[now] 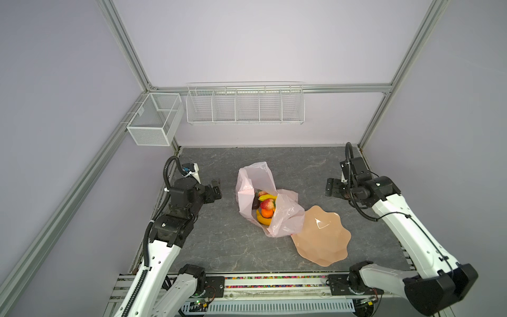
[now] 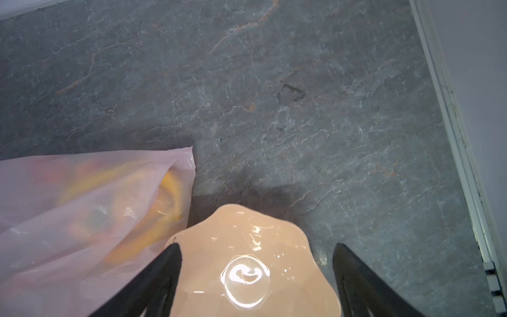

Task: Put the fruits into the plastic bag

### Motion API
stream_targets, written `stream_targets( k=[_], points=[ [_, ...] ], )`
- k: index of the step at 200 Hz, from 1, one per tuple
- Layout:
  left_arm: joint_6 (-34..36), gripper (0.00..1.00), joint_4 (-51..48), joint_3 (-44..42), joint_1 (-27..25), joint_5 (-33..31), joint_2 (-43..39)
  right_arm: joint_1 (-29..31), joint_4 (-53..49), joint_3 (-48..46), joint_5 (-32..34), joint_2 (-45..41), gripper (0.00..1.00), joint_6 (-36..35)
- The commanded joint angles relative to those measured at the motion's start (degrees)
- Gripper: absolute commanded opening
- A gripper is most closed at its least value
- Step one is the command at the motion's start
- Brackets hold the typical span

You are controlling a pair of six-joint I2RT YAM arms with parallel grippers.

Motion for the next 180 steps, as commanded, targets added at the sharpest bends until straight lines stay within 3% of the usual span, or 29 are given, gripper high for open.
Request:
stream_targets(
  k=[1, 29, 67, 130, 180],
  points=[
    [-1.7, 0.99, 5.6, -1.1, 0.7, -2.1, 1.2, -0.6, 13.8, -4.8, 5.7, -4.2, 0.89, -5.9],
    [-0.5, 0.99, 12.0, -3.9, 5.0, -2.3, 2.9, -4.9, 27.5, -13.2, 7.2, -8.2, 0.89, -8.2],
    [1.1, 0.99, 24.9, -14.2, 15.3, -1.3, 3.7, -6.9, 44.3, -25.6, 11.0, -8.8, 0.89, -12.4],
    [11.7, 0.99, 48.6, -36.6, 16.0, -4.3, -3.3, -6.9, 62.4, -40.9, 11.0, -9.1, 0.89, -16.6],
    [9.9, 0.99, 68.8, -38.8, 16.3, -1.1, 14.8, -6.9, 80.7, -46.4, 7.9, -3.4, 0.89, -20.3]
  ],
)
